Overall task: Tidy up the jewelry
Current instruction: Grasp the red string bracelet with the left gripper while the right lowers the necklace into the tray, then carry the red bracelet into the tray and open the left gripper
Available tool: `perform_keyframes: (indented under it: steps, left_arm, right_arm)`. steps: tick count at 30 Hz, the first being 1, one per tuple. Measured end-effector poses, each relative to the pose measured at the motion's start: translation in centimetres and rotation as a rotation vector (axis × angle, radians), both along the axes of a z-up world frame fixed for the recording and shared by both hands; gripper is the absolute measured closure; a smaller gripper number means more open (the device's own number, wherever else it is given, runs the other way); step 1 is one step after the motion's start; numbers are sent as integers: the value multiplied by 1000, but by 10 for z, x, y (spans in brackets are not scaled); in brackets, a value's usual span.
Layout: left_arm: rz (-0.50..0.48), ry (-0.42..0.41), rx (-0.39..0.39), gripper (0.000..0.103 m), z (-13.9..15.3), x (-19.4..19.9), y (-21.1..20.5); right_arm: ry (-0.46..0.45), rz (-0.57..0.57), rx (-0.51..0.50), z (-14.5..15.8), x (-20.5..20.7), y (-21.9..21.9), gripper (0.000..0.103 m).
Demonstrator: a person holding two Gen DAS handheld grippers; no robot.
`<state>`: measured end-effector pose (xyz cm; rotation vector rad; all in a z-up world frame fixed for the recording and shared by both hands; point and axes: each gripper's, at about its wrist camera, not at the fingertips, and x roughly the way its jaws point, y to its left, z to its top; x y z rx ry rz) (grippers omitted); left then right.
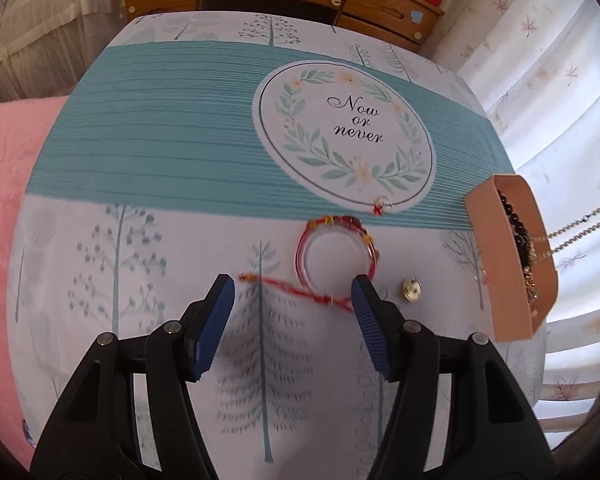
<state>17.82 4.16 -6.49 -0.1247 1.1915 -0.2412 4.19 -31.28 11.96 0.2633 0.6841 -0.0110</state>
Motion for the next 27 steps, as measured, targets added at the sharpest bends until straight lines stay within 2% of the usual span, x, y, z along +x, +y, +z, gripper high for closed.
perform_keyframes:
  steps: [5, 9, 11, 13, 14, 16, 20, 27]
  left_arm:
    - [-58, 67, 69, 48, -14, 29, -17]
    - [-122, 135, 116, 65, -23, 39, -28]
    - [-162, 141, 169, 67, -26, 39, -35]
    - [-182, 132, 230, 79, -28, 38, -41]
    - [-185, 140, 219, 99, -28, 38, -40]
    - [-171, 153, 164, 100, -26, 37, -38]
    - [-192, 72, 134, 100, 2, 25, -48]
    - [-295, -92, 16, 100, 90, 6, -103]
  right_arm:
    - [19, 31, -4, -9, 12, 13, 99]
    - [23, 43, 7, -12, 14, 17, 99]
    - [18, 42, 4, -11, 14, 18, 99]
    - [13, 40, 5, -11, 15, 18, 99]
    - [12, 39, 6, -9, 15, 17, 99]
    - [8, 33, 3, -8, 14, 16, 99]
    - [-9, 16, -7, -3, 9, 14, 99]
    - [-74, -14, -26, 18, -7, 3, 99]
